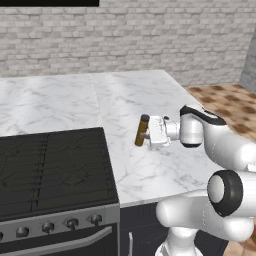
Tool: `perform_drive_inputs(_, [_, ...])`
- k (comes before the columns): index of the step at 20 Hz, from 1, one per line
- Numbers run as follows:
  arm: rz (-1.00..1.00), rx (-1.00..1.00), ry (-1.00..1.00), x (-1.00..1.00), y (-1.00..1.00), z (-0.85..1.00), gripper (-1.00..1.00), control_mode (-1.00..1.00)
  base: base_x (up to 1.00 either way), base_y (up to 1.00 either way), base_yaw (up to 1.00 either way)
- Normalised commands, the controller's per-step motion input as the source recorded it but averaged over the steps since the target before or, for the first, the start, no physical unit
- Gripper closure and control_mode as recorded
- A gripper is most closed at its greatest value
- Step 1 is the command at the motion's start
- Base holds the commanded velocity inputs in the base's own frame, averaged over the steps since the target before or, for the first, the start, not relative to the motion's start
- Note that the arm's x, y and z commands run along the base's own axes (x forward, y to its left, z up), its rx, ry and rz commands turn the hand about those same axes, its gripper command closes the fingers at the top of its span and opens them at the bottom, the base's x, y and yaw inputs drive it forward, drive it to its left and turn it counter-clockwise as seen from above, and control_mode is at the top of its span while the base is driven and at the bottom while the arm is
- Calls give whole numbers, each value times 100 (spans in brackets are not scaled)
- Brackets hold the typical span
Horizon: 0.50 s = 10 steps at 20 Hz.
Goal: Collect the turmeric, mayonnaise, and shaker from the cabinet and place them next to the stove.
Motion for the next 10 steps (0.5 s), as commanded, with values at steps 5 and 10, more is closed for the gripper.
perform_drive_inputs(5, [0, -3, 0, 7, 30, -32, 100, -100, 0, 0, 0])
perform_drive_inputs(10, [0, -3, 0, 6, 22, -28, 100, -100, 0, 0, 0])
